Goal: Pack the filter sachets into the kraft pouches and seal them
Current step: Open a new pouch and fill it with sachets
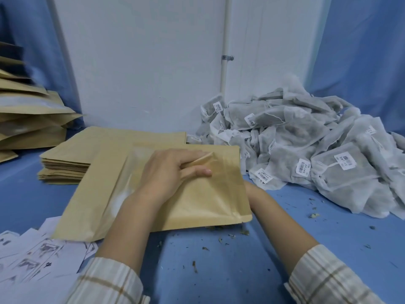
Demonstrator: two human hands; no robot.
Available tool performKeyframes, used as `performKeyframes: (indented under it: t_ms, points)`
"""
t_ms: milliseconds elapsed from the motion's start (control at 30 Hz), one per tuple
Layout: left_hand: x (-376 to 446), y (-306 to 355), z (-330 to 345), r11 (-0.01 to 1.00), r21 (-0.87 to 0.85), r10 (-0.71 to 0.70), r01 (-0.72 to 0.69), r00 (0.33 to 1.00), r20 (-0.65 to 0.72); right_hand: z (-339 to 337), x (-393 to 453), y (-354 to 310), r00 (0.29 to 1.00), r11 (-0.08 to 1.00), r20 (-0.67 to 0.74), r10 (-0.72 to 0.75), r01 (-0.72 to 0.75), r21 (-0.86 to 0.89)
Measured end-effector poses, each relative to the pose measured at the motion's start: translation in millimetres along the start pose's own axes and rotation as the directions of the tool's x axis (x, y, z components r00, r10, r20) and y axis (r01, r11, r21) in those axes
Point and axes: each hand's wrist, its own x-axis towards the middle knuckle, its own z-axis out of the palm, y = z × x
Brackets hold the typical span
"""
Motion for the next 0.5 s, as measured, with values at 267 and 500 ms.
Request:
performKeyframes:
  t_ms: [267, 500]
  points:
    - [-3.1, -17.6, 3.7, 0.988, 0.07, -0.128, 0.137, 0.985, -0.119, -37.3, 6.6, 10.0, 0.758, 0.862, -0.463, -0.459, 0.254, -0.438]
    - [-5.9, -19.4, 3.2, 0.981, 0.091, -0.162, 0.173, 0.98, -0.119, -65.1, 15.2, 40.7, 0.76, 0.454, -0.593, -0.264, -0.445, -0.772]
